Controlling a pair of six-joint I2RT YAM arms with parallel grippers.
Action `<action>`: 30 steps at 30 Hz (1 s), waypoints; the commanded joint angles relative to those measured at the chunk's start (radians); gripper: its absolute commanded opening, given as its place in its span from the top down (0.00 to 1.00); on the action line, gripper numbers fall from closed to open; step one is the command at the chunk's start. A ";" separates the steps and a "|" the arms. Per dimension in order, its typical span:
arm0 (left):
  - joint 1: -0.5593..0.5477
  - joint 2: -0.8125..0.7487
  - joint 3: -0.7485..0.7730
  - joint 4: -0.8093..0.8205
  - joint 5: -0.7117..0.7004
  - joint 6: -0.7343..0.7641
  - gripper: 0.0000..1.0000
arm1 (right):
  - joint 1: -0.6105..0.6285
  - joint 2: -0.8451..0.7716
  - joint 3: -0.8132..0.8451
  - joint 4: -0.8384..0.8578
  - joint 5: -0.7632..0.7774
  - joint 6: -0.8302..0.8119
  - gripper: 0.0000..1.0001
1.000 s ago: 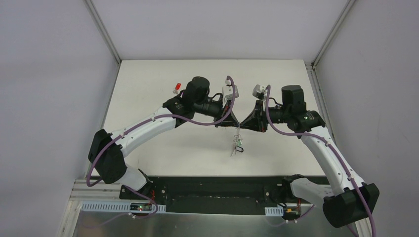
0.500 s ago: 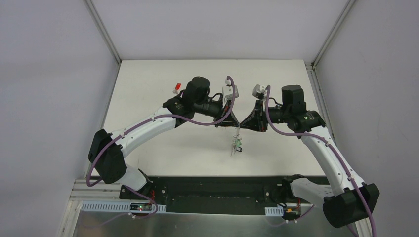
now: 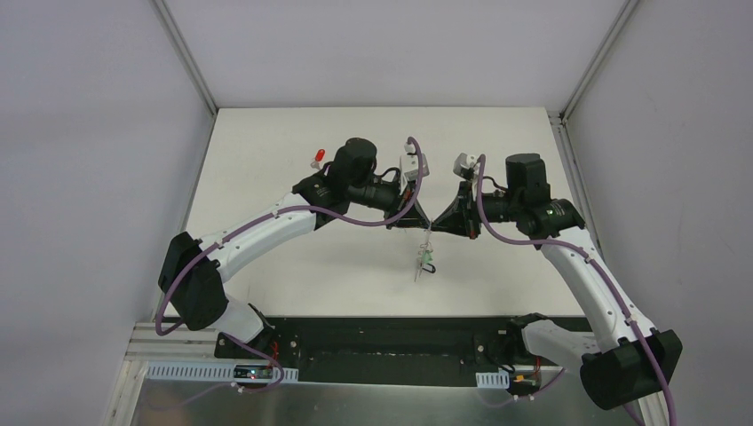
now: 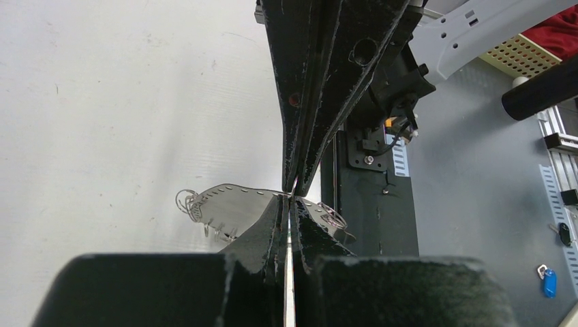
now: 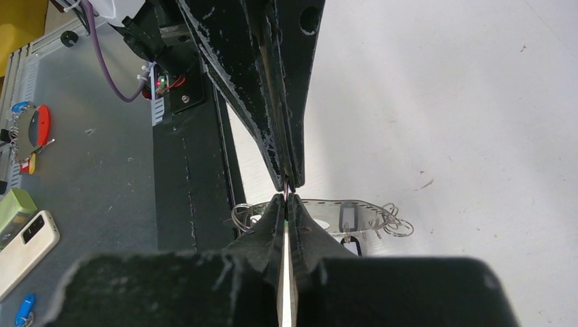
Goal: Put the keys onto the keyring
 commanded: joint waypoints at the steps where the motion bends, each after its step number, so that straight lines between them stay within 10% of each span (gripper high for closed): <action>1: -0.008 -0.022 0.004 0.032 0.016 0.023 1.00 | -0.001 -0.031 0.039 -0.007 -0.018 -0.051 1.00; 16: 0.025 -0.132 0.027 -0.241 -0.082 0.261 0.58 | -0.030 -0.086 -0.003 -0.030 0.015 -0.098 1.00; 24: 0.157 -0.203 0.025 -0.486 -0.331 0.276 0.23 | -0.046 -0.116 -0.037 -0.073 0.012 -0.144 1.00; 30: 0.279 -0.107 0.122 -0.666 -0.588 0.204 0.17 | -0.074 -0.134 -0.076 -0.069 -0.002 -0.160 1.00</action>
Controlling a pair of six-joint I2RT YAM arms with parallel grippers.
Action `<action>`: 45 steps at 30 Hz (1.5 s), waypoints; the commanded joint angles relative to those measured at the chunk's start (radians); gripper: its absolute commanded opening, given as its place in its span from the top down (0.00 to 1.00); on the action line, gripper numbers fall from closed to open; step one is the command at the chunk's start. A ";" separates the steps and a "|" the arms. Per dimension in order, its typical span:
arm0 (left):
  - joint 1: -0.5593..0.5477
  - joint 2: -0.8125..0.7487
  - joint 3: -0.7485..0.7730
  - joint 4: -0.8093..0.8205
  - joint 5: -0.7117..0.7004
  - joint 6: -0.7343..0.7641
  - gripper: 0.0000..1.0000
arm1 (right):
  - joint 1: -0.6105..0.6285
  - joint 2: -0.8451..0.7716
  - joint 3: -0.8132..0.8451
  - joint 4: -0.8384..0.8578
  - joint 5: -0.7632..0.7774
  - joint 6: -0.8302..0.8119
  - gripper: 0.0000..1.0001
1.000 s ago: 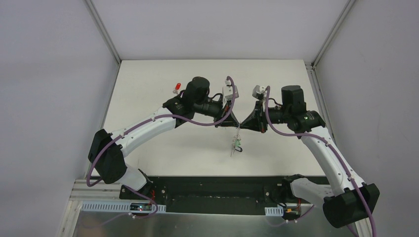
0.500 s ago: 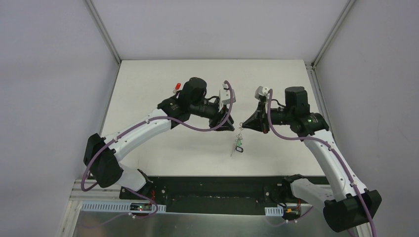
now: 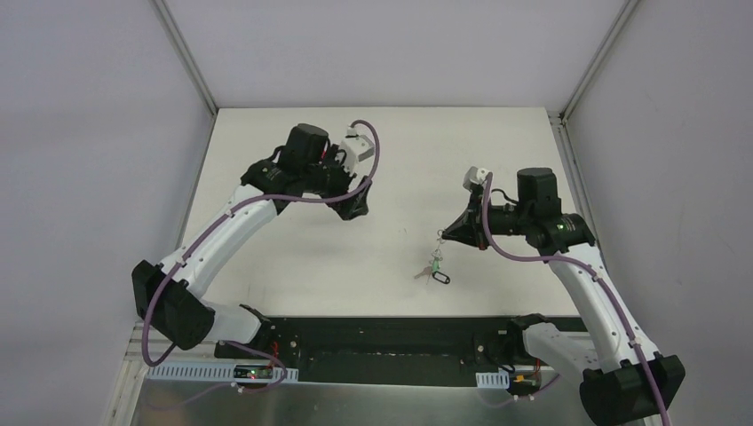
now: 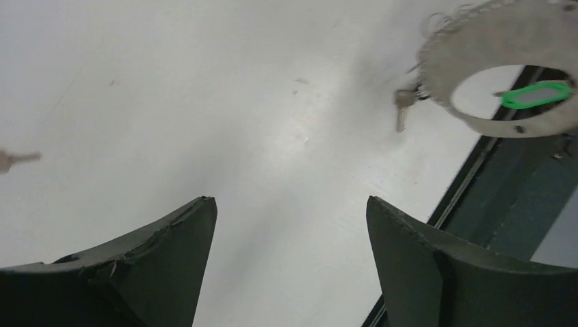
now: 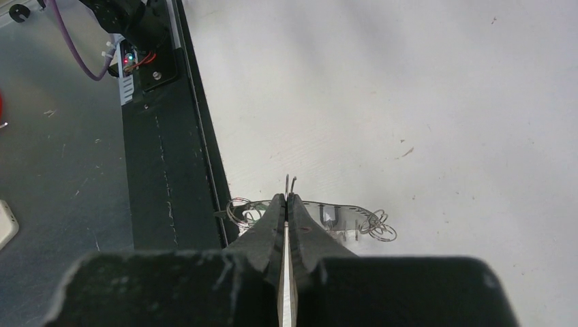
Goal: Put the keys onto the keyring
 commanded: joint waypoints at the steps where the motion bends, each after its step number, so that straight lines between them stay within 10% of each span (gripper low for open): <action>1: 0.073 0.091 0.106 -0.180 -0.260 -0.039 0.17 | -0.023 -0.029 -0.019 0.014 -0.045 -0.046 1.00; 19: 0.384 0.777 0.712 -0.349 -0.333 -0.238 0.03 | -0.091 0.005 -0.107 0.027 -0.060 -0.055 1.00; 45: 0.471 1.017 0.856 -0.200 -0.218 -0.494 0.17 | -0.129 0.072 -0.111 0.026 -0.072 -0.062 1.00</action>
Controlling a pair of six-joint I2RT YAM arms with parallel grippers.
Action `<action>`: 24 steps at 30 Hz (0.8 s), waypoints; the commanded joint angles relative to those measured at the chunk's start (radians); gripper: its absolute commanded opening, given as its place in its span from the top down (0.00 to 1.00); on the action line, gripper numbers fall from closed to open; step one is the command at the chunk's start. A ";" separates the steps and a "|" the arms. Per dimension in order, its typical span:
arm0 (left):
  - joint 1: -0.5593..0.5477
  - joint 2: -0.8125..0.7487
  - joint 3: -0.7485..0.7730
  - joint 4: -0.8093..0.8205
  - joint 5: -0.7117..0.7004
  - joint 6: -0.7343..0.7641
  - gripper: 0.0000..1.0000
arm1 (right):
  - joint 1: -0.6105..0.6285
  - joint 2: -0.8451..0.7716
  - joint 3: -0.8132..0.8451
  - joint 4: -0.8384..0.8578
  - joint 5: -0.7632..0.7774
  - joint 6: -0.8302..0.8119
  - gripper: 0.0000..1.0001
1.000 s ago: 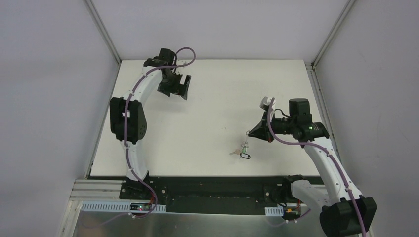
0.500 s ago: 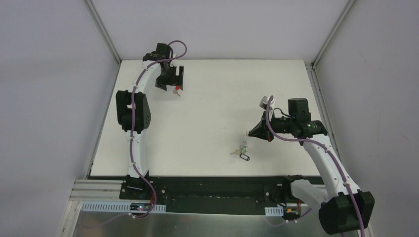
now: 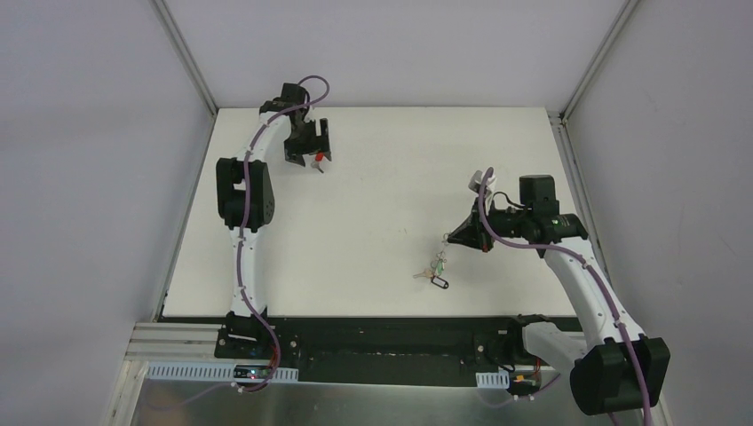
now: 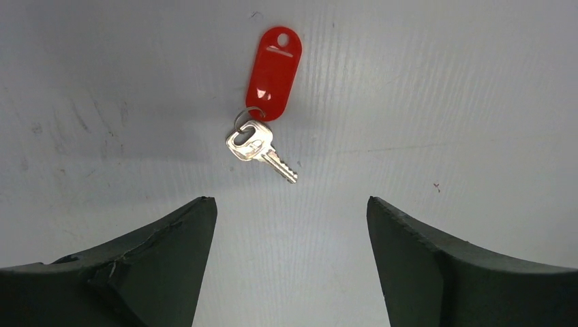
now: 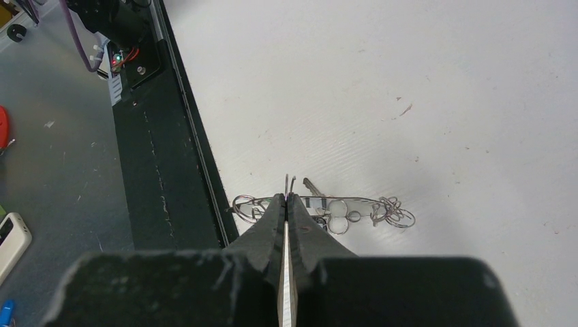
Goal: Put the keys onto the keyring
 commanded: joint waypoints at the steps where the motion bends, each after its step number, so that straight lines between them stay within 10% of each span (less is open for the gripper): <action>1: 0.022 0.003 0.021 0.071 0.091 -0.089 0.16 | -0.010 0.014 -0.001 0.015 -0.030 -0.030 1.00; 24: 0.063 0.075 -0.041 0.271 0.239 -0.390 0.26 | -0.064 0.046 -0.009 0.024 -0.063 -0.019 1.00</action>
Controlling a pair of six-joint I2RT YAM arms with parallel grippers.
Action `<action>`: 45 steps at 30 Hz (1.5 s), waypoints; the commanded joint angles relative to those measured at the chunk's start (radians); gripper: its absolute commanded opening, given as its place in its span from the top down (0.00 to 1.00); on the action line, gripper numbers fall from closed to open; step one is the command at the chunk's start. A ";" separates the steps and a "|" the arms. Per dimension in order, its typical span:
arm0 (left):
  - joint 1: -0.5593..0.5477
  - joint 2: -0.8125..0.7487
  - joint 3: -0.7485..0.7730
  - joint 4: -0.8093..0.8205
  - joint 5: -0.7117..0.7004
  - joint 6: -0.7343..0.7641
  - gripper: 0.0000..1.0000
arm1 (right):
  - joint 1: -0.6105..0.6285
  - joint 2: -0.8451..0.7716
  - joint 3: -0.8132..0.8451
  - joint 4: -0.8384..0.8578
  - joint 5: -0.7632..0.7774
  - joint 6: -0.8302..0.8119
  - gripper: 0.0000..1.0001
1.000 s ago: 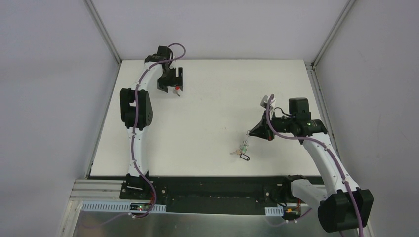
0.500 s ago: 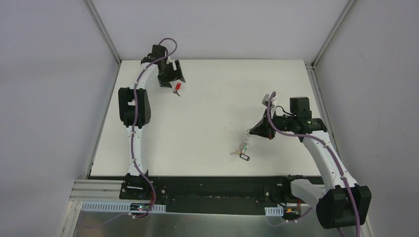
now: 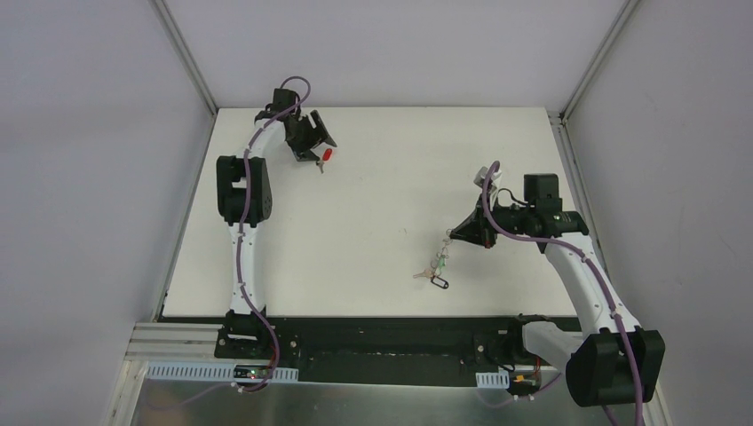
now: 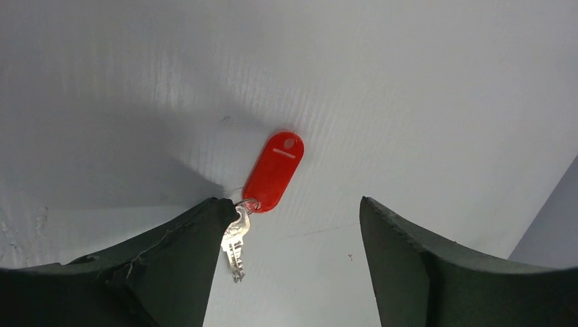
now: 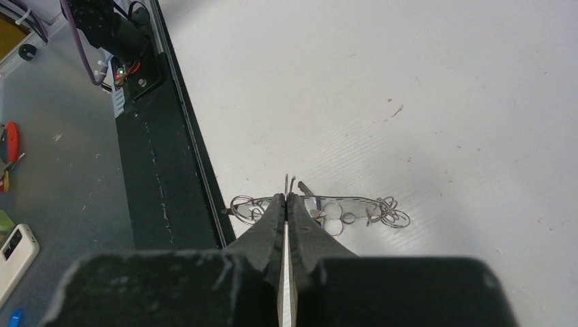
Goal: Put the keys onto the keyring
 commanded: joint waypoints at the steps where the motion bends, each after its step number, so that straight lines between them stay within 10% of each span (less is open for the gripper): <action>1: 0.003 -0.035 -0.044 -0.010 0.012 -0.039 0.26 | -0.008 0.005 -0.009 0.005 -0.016 -0.019 1.00; 23: -0.063 -0.228 -0.291 -0.143 -0.127 0.244 0.33 | -0.012 -0.011 -0.014 0.022 -0.016 -0.003 1.00; 45: -0.060 -0.029 0.040 0.006 -0.037 0.021 0.31 | -0.019 0.003 -0.020 0.025 -0.009 -0.001 1.00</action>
